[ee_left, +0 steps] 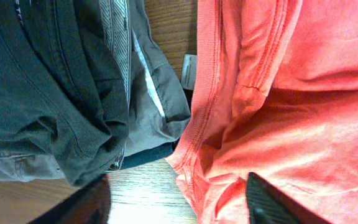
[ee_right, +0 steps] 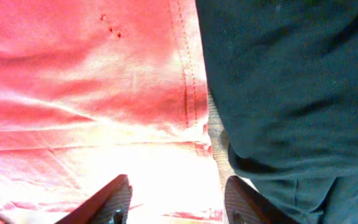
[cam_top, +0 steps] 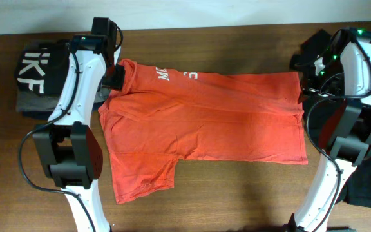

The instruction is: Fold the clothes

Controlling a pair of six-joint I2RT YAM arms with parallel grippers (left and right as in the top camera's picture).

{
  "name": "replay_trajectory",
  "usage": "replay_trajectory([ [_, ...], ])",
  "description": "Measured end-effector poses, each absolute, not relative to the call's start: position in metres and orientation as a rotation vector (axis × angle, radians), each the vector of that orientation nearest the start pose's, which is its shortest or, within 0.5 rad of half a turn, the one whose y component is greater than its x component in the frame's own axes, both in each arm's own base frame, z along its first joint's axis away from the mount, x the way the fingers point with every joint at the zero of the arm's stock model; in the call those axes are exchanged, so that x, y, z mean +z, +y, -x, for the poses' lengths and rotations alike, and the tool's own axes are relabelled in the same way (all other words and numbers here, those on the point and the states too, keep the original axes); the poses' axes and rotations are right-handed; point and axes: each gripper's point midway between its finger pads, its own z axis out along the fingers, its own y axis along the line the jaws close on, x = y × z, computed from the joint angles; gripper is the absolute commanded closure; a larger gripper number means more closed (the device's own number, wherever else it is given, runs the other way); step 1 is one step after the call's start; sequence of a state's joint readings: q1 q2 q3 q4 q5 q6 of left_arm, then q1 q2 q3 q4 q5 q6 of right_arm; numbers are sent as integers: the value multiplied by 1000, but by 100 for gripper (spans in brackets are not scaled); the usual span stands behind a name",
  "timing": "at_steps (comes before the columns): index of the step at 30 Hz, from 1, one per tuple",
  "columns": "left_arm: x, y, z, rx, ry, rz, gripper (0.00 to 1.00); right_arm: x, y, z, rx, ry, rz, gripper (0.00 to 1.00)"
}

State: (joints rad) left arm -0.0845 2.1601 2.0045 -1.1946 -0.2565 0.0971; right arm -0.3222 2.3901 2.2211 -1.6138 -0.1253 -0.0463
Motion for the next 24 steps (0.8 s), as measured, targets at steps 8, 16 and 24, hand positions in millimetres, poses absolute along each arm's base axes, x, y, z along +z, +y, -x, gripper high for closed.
replay_trajectory([
  [8, 124, 7, -470, 378, 2903, -213, 18, 76, -107, -389, 285, 3317, -489, 46],
  [16, 211, 0, -469, 243, 2777, -51, 14, 172, -98, -381, 259, 3108, -442, 46],
  [24, 281, -8, -399, 116, 2774, 71, 14, 314, -73, -314, 150, 2735, -363, 32],
])
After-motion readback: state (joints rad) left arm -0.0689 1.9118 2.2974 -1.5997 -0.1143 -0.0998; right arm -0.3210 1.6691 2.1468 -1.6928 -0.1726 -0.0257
